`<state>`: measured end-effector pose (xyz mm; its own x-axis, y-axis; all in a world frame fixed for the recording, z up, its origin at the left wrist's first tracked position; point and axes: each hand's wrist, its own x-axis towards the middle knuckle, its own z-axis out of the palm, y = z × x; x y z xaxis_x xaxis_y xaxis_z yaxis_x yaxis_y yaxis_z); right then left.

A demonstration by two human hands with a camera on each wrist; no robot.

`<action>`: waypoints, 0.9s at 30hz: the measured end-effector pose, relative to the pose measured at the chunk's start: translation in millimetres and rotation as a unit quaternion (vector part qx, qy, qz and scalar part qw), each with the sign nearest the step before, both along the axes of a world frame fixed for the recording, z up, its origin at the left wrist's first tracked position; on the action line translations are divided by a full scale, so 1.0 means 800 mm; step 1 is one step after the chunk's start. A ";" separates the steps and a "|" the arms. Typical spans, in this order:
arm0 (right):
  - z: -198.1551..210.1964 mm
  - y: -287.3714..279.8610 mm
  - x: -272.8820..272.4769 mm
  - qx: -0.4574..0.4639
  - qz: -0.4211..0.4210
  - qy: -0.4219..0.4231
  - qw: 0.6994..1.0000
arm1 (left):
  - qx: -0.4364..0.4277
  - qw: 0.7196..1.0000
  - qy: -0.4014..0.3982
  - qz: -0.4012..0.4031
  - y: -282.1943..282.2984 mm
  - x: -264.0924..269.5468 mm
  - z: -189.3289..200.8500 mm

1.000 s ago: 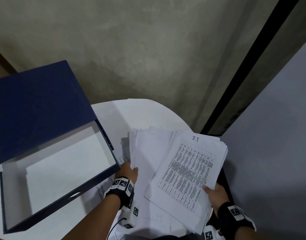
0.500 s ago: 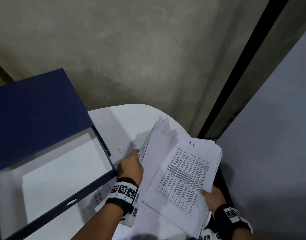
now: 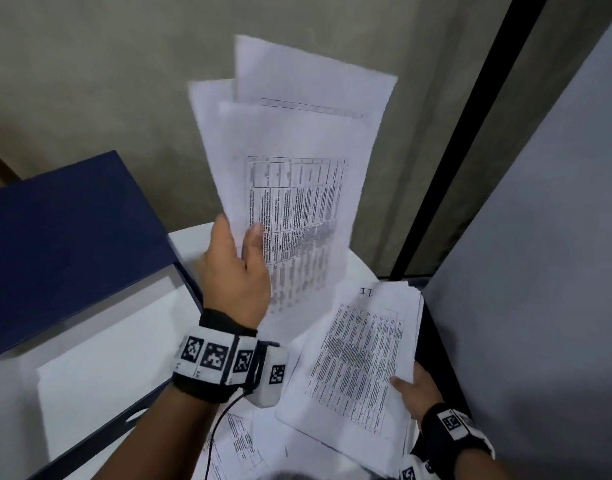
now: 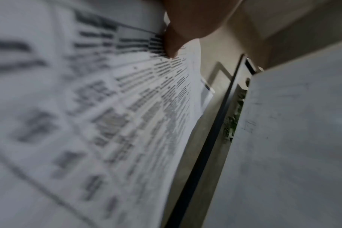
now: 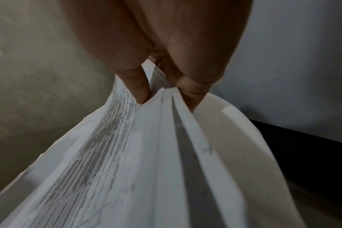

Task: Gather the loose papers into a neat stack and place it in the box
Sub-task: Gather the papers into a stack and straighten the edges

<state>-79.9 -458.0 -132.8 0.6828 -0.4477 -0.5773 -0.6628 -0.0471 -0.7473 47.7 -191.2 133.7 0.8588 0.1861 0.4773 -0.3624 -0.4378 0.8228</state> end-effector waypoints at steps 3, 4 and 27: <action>-0.019 -0.011 -0.001 0.030 -0.020 -0.002 0.999 | -0.038 0.995 0.086 -0.034 -0.013 0.005 -0.032; -0.001 -0.006 -0.001 0.044 -0.033 -0.011 0.998 | -0.031 0.990 0.135 -0.042 -0.019 0.004 -0.050; -0.007 -0.025 -0.029 0.102 -0.031 -0.022 0.994 | 0.265 0.819 0.464 -0.210 -0.058 -0.033 -0.287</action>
